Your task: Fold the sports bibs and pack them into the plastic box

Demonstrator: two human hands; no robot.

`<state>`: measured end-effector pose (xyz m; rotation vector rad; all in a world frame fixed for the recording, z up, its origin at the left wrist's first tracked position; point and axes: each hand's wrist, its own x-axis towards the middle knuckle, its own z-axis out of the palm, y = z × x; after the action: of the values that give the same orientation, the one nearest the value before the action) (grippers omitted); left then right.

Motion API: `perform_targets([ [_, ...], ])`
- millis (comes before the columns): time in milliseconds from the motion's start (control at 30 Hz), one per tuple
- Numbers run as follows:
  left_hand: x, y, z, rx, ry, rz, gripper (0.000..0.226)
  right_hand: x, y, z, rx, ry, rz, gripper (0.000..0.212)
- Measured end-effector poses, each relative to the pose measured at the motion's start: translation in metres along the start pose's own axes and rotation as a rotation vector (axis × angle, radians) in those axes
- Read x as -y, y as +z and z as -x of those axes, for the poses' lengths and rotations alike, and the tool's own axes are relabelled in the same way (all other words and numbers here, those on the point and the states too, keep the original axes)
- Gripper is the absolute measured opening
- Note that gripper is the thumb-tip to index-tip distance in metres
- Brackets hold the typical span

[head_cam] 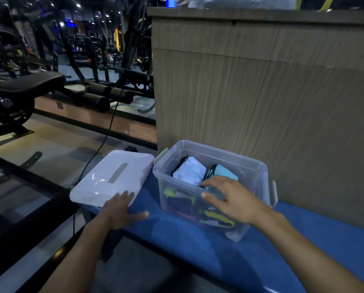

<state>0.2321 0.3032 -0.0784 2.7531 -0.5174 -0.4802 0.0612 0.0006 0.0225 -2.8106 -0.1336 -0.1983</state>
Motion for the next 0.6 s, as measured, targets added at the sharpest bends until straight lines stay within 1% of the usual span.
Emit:
perform_targets([
  [33, -0.001, 0.004, 0.006, 0.066, 0.027, -0.055, 0.134, 0.002, 0.002, 0.0, 0.009, -0.012, 0.03, 0.059],
  [100, 0.003, 0.012, 0.014, 0.017, 0.065, -0.153, 0.123, 0.006, 0.005, 0.002, 0.008, -0.034, 0.079, 0.049],
  [200, 0.007, 0.024, 0.026, -0.244, 0.166, -0.29, 0.092, 0.01, 0.009, 0.008, -0.018, -0.03, 0.151, 0.038],
  [233, 0.01, 0.029, 0.03, -0.281, 0.205, -0.335, 0.081, 0.012, 0.01, 0.01, -0.026, -0.01, 0.181, 0.035],
  [267, 0.015, 0.035, 0.032, -0.34, 0.25, -0.383, 0.074, 0.013, 0.011, 0.012, -0.031, 0.014, 0.21, 0.032],
  [367, 0.014, 0.031, 0.046, -0.454, 0.33, -0.463, 0.064, 0.014, 0.014, 0.02, -0.052, 0.074, 0.246, 0.022],
  [433, 0.003, 0.014, 0.068, -0.572, 0.381, -0.439, 0.05, 0.015, 0.012, 0.025, -0.063, 0.098, 0.245, 0.018],
  [467, 0.0, 0.004, 0.076, -0.644, 0.378, -0.399, 0.048, 0.016, 0.01, 0.028, -0.062, 0.109, 0.245, 0.019],
  [533, -0.006, -0.021, 0.096, -0.781, 0.331, -0.325, 0.046, 0.017, 0.006, 0.038, -0.06, 0.126, 0.25, 0.021],
  [600, -0.01, -0.047, 0.113, -0.883, 0.27, -0.22, 0.042, 0.015, 0.002, 0.053, -0.056, 0.129, 0.262, 0.022],
])
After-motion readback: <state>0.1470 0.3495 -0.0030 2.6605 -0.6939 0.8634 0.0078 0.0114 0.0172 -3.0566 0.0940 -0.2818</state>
